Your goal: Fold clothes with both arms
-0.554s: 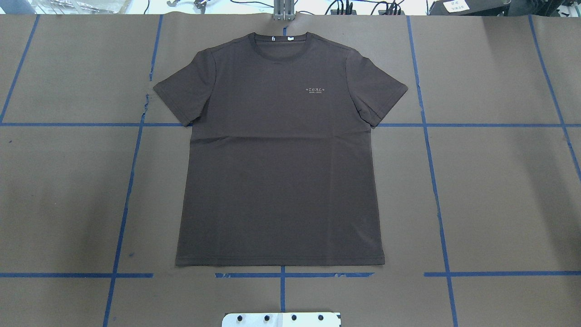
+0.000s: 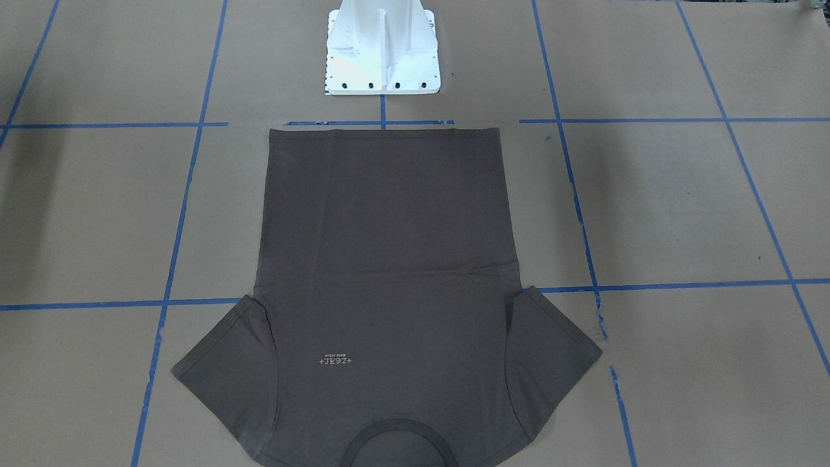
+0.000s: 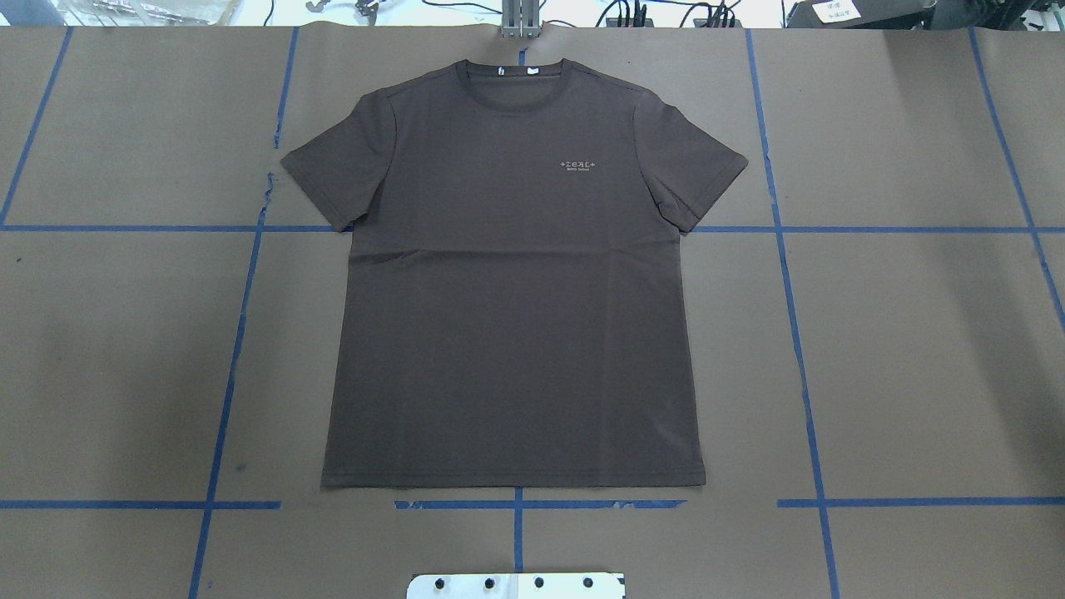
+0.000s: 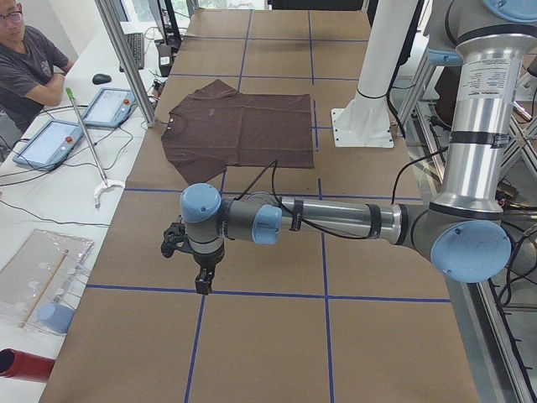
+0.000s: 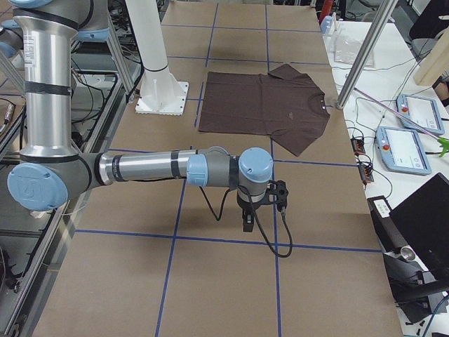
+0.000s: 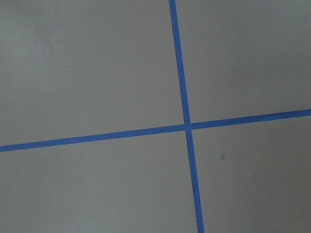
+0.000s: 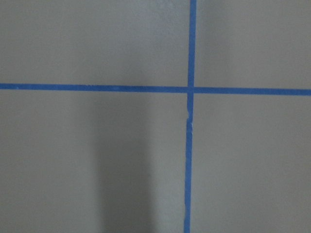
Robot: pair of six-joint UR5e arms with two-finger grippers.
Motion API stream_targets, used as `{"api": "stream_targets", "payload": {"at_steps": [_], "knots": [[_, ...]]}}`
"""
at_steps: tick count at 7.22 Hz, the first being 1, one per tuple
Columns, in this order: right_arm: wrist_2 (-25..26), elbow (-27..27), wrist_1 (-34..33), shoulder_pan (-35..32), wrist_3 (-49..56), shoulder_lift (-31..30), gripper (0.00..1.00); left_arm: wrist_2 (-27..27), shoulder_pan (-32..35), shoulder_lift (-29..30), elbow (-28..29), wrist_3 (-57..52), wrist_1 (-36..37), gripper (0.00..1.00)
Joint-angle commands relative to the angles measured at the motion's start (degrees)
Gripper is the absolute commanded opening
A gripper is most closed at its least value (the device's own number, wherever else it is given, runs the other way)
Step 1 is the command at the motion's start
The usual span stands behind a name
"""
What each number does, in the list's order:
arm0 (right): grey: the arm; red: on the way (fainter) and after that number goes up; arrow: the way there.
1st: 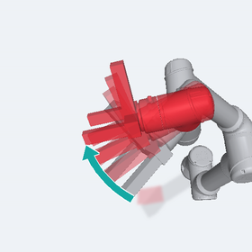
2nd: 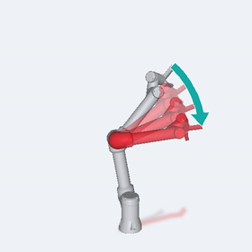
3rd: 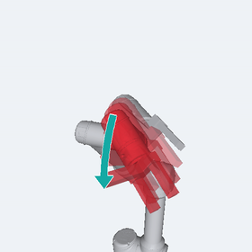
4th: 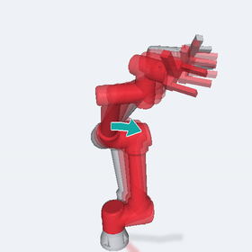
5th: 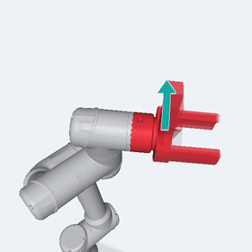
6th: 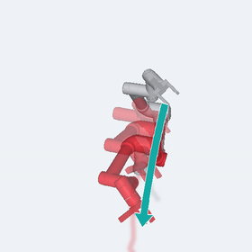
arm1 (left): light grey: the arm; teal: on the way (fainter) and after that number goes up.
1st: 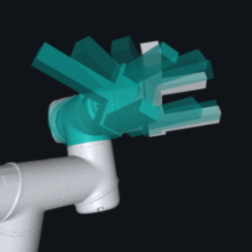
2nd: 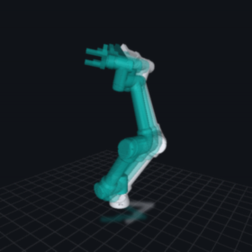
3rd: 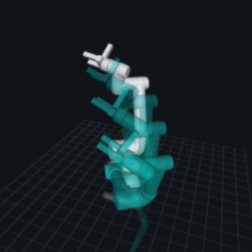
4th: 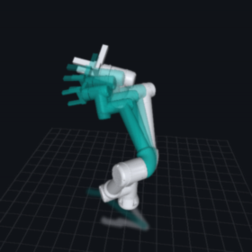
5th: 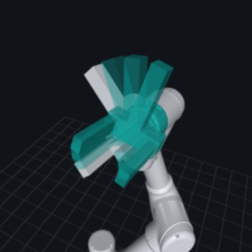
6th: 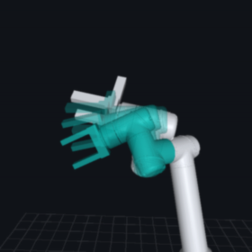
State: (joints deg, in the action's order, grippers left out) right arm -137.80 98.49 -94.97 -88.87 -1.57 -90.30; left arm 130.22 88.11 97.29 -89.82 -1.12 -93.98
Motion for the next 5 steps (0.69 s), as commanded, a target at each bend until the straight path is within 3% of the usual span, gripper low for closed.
{"api": "stream_targets", "payload": {"at_steps": [1,2,3,4,5], "knots": [[-1.2,-6.2,4.7,5.6,-4.8,11.2,1.00,0.3,-0.7,3.0,0.1,0.4,-4.4,1.00],[-2.6,-10.5,4.9,6.8,-6.5,16.8,1.00,0.4,-2.1,2.5,-0.2,0.8,-7.8,1.00],[-7.7,-16.7,5.3,10.0,-13.4,24.2,1.00,0.3,-2.2,3.1,0.2,1.5,-11.8,1.00],[-7.3,-21.7,7.8,13.8,-14.9,29.8,1.00,0.5,-2.7,4.3,1.7,1.8,-14.6,1.00],[-4.3,-24.2,15.0,16.5,-18.5,30.7,1.00,0.4,-4.2,4.8,2.3,1.9,-14.6,1.00]]}}
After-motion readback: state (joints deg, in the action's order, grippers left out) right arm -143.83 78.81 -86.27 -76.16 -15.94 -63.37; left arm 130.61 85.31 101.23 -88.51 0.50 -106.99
